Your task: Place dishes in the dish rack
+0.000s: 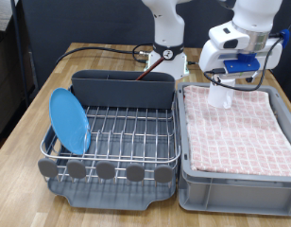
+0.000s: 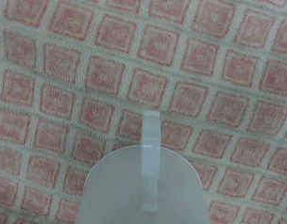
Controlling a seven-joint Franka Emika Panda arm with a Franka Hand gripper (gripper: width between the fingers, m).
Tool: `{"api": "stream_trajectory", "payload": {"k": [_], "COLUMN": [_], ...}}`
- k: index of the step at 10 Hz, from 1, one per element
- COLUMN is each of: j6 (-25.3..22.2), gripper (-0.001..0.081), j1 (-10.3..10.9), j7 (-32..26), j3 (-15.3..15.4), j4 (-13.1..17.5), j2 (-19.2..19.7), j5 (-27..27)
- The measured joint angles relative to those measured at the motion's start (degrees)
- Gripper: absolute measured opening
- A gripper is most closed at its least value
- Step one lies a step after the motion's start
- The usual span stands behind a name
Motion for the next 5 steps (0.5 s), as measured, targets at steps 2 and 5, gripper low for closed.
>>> {"api": "stream_trajectory", "payload": {"k": [2,5], "j6": [1.5,2.9], "gripper": [0.0802,0.0802], "j1": [-0.1,-0.2], "j7": [-0.8,-2.0], "j3": [0.0,-0.1], "j4": [-0.6,-1.0], "j2": [1.3,3.1], "j5": [1.4,3.7]}}
